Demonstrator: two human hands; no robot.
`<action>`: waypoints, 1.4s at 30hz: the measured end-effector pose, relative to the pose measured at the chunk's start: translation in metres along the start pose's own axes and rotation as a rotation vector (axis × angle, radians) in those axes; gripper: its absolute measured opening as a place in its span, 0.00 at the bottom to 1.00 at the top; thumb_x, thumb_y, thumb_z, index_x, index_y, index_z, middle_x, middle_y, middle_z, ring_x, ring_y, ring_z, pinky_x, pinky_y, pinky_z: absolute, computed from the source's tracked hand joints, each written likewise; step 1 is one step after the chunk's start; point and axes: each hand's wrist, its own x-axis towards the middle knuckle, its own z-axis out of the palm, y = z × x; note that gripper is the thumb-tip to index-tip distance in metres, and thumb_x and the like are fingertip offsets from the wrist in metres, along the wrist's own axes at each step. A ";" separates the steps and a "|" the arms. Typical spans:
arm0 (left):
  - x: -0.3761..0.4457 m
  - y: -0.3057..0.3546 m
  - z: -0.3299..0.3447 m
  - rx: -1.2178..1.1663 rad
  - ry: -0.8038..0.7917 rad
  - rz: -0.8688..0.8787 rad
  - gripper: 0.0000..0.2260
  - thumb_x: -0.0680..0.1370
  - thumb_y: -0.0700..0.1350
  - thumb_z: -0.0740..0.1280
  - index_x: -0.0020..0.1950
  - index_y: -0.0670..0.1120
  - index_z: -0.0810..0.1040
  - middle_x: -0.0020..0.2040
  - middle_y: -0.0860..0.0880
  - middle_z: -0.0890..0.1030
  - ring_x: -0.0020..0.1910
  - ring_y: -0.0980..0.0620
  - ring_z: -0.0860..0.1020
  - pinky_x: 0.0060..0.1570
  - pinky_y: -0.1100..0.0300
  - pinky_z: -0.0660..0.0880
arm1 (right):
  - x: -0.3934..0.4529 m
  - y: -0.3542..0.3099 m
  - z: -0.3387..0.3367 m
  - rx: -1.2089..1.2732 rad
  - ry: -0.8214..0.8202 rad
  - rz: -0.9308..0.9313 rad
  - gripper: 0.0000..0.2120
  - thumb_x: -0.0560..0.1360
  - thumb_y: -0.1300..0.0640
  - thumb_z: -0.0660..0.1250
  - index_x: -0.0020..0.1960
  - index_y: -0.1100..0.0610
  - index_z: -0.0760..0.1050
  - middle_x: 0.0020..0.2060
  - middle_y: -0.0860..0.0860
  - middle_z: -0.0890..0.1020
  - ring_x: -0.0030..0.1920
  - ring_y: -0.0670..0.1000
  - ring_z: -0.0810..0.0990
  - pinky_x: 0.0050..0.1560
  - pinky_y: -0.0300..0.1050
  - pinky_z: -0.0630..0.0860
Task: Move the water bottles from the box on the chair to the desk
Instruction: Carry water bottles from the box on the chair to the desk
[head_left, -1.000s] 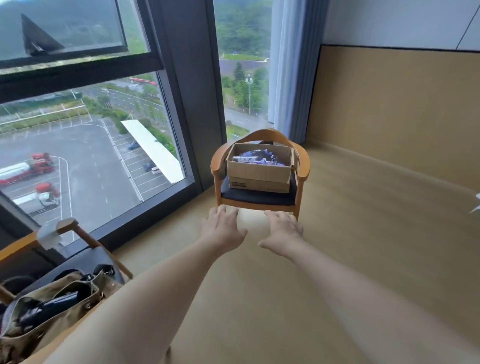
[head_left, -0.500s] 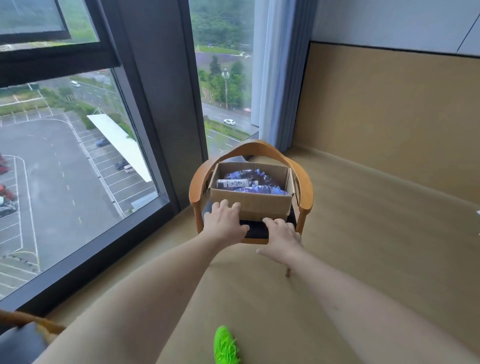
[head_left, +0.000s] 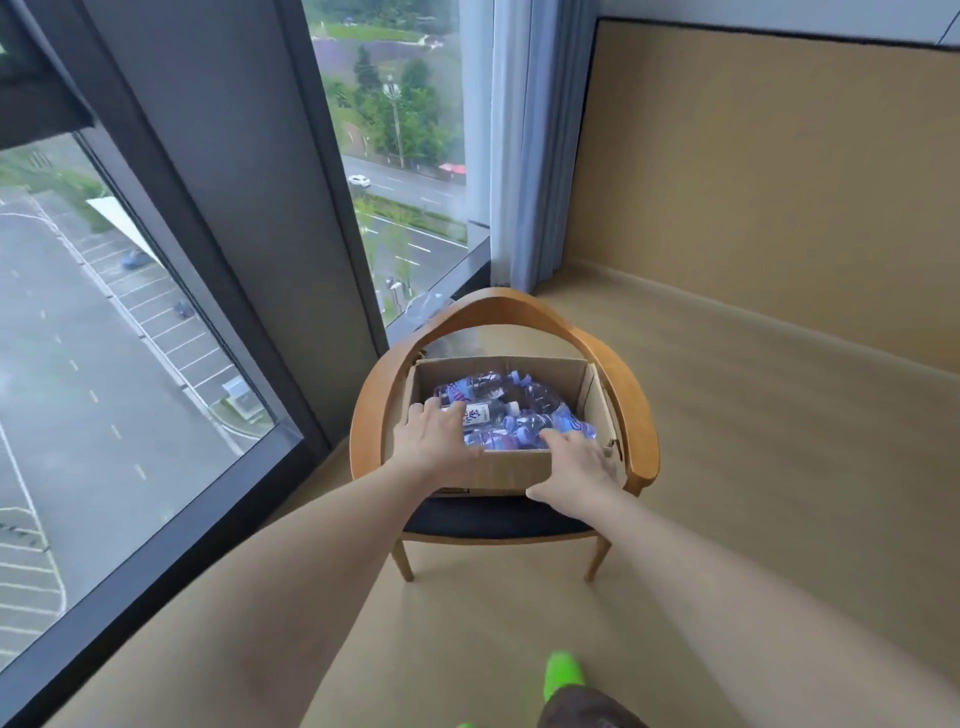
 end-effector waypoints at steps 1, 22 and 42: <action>0.013 -0.003 0.004 0.001 -0.019 -0.011 0.27 0.76 0.61 0.69 0.73 0.53 0.70 0.65 0.47 0.74 0.66 0.43 0.70 0.60 0.47 0.72 | 0.013 0.001 0.002 0.005 -0.017 0.003 0.39 0.73 0.42 0.75 0.78 0.48 0.61 0.72 0.52 0.69 0.72 0.58 0.66 0.68 0.55 0.68; 0.248 -0.016 0.118 0.032 -0.420 -0.175 0.25 0.79 0.56 0.67 0.72 0.48 0.70 0.70 0.44 0.71 0.71 0.40 0.67 0.65 0.42 0.69 | 0.292 0.036 0.061 -0.071 -0.461 -0.011 0.36 0.74 0.55 0.69 0.79 0.49 0.60 0.69 0.56 0.70 0.70 0.61 0.67 0.67 0.56 0.68; 0.280 -0.032 0.168 0.289 -0.473 0.020 0.29 0.71 0.47 0.78 0.61 0.46 0.62 0.61 0.44 0.67 0.58 0.40 0.71 0.54 0.42 0.72 | 0.326 0.068 0.121 -0.185 -0.403 -0.150 0.29 0.67 0.59 0.72 0.66 0.52 0.68 0.60 0.57 0.69 0.60 0.60 0.72 0.69 0.57 0.65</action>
